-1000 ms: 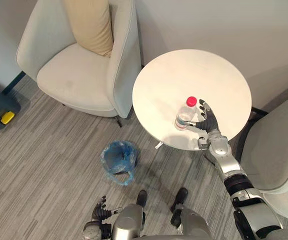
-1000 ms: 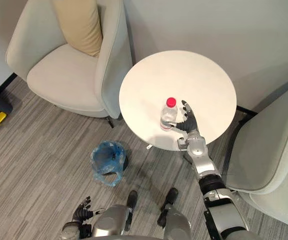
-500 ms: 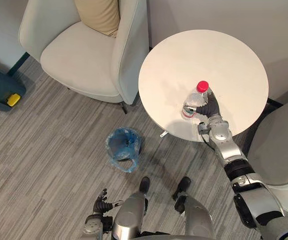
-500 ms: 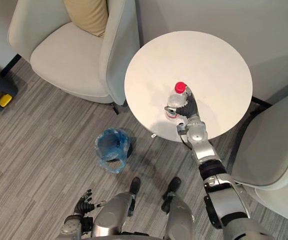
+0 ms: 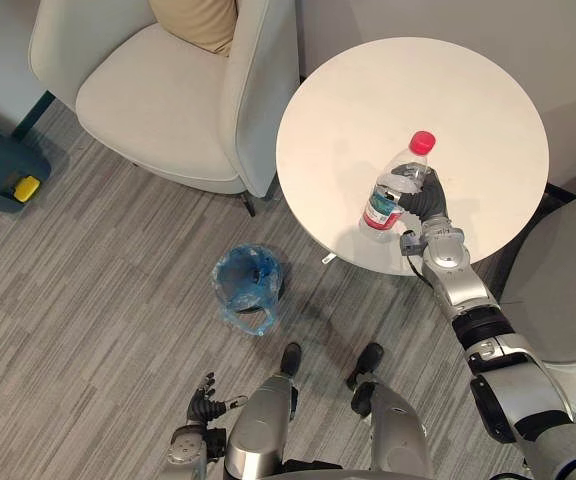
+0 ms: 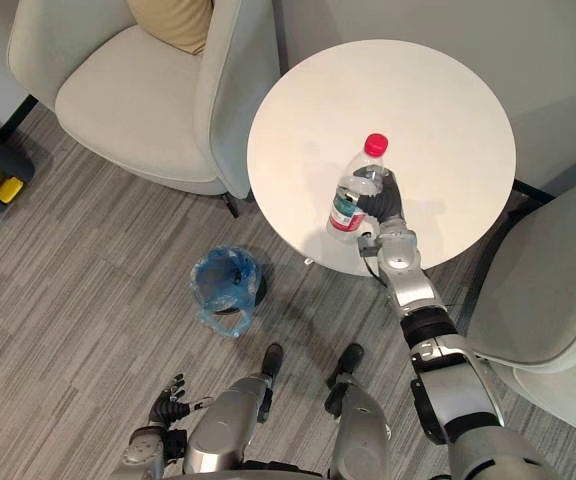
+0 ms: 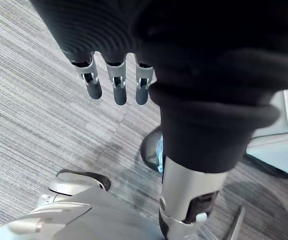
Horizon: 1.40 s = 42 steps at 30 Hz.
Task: Gather rubbish on tea table into small bin, then transfer packed bag to large trash can.
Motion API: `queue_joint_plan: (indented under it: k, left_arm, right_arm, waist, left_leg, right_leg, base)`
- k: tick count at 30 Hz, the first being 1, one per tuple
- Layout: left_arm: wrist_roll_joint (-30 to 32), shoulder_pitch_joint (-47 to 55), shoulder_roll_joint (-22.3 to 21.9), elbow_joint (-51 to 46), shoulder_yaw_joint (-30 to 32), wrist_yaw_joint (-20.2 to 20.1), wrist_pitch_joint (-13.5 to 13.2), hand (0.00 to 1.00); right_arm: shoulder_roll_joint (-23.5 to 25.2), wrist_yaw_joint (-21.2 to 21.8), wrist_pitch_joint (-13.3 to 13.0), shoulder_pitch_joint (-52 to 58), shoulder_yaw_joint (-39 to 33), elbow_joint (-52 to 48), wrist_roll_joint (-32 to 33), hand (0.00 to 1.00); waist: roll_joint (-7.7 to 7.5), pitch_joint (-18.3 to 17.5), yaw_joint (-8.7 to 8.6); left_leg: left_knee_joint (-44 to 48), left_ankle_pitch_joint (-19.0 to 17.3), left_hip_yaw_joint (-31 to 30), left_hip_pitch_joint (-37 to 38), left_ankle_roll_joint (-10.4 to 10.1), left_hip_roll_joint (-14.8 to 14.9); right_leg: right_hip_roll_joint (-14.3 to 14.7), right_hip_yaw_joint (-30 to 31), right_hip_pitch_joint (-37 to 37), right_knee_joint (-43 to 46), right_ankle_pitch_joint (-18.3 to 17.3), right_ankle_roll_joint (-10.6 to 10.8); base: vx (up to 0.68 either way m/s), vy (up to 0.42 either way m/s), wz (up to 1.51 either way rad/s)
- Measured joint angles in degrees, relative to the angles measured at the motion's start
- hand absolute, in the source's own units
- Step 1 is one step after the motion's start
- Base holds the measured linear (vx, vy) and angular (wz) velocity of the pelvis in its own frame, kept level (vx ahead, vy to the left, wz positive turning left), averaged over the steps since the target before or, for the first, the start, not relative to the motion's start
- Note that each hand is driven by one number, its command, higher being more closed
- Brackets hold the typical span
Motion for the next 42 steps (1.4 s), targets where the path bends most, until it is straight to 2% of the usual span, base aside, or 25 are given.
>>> queue_joint_plan:
  k: [6, 10, 13, 17, 21, 24, 32, 36, 42]
  left_arm:
    - [0.03, -0.05, -0.09, -1.46, -0.06, -0.01, 0.02, 0.0]
    - [0.14, -0.04, -0.07, -1.47, -0.14, -0.07, 0.07, 0.0]
    - [0.37, 0.01, -0.03, -1.35, -0.14, -0.16, 0.14, 0.0]
    - [2.07, 0.83, 0.59, -0.75, -0.19, -0.42, 0.3, 0.0]
    - [2.17, 0.9, 0.56, -0.47, -0.34, -0.57, 0.4, 0.0]
    - [2.18, 1.04, 0.56, 0.39, -0.38, -0.58, 0.45, 0.0]
    - [2.26, 1.31, 0.48, 1.75, -0.6, -0.64, 0.5, 0.0]
    - [2.28, 1.46, 0.48, 2.85, -0.6, -0.67, 0.5, 0.0]
    - [2.32, 1.49, 0.47, 3.67, -0.59, -0.66, 0.45, 0.0]
  right_arm:
    - [0.57, -0.22, -0.89, 6.11, -0.77, -14.39, -1.01, 1.0]
    - [2.98, 0.03, -1.36, 12.41, -1.95, -22.23, -2.9, 1.0]
    - [4.18, 0.19, -1.48, 18.06, -2.14, -29.03, -4.46, 1.0]
    - [7.19, 0.97, -1.91, 26.87, -2.12, -36.63, -6.52, 1.0]
    - [7.68, 2.84, -2.14, 33.14, -2.11, -41.54, -8.09, 1.0]
    - [8.49, 3.87, -3.06, 35.96, -1.82, -42.49, -9.13, 1.0]
    - [9.05, 6.73, -3.19, 43.01, -1.13, -45.08, -13.87, 1.0]
    - [9.06, 7.74, -3.18, 45.51, 0.75, -45.83, -14.98, 1.0]
    - [8.98, 7.83, -3.18, 48.24, 1.38, -46.52, -17.2, 1.0]
  waist:
    - [-0.01, -0.01, -0.12]
    - [-0.14, -0.09, -0.3]
    - [-0.23, -0.26, -1.07]
    - [-1.59, -3.92, -1.72]
    - [-2.31, -7.37, -2.0]
    - [-2.55, -8.67, -3.05]
    - [-3.15, -11.66, -3.55]
    - [-3.14, -12.63, -4.63]
    - [-3.07, -13.3, -4.64]
  left_leg:
    - [-0.4, -0.01, 0.38, 0.87, 0.01, 0.09]
    - [-1.23, -0.04, 1.11, 2.71, 0.05, 0.37]
    - [-2.76, -0.13, 1.64, 4.05, 0.17, 0.73]
    - [-4.62, -0.1, 2.57, 6.42, 0.11, 1.68]
    - [-6.25, -0.1, 3.28, 9.28, 0.09, 2.16]
    - [-6.8, -0.11, 3.7, 10.66, 0.07, 2.24]
    - [-8.11, -0.49, 6.09, 12.94, -0.21, 2.28]
    - [-8.08, -0.93, 7.12, 13.82, -0.48, 2.58]
    - [-8.4, -1.04, 8.45, 14.68, -0.42, 2.89]
  right_leg:
    - [0.13, 0.39, 0.52, -0.15, 0.0, 0.0]
    - [0.65, 1.19, 1.8, -0.57, 0.0, 0.01]
    - [1.22, 1.44, 3.49, -2.32, 0.21, 0.24]
    - [2.78, 2.1, 5.48, -5.33, 0.92, 0.26]
    - [3.59, 2.81, 7.53, -7.05, 1.12, 0.52]
    - [4.04, 2.81, 9.51, -9.27, 1.92, 0.82]
    - [5.56, 4.91, 13.84, -16.82, 5.75, 1.14]
    - [5.88, 5.68, 14.35, -16.88, 5.65, 1.26]
    - [6.29, 6.96, 14.44, -17.03, 5.72, 1.18]
  base:
    - [0.0, -0.002, -0.02]
    - [-0.01, -0.016, -0.1]
    - [-0.02, -0.017, -0.1]
    - [0.07, -0.026, -0.15]
    - [0.12, -0.01, -0.1]
    - [0.06, 0.005, -0.05]
    - [-0.01, 0.018, -0.14]
    - [-0.03, 0.009, -0.12]
    - [-0.02, 0.011, -0.13]
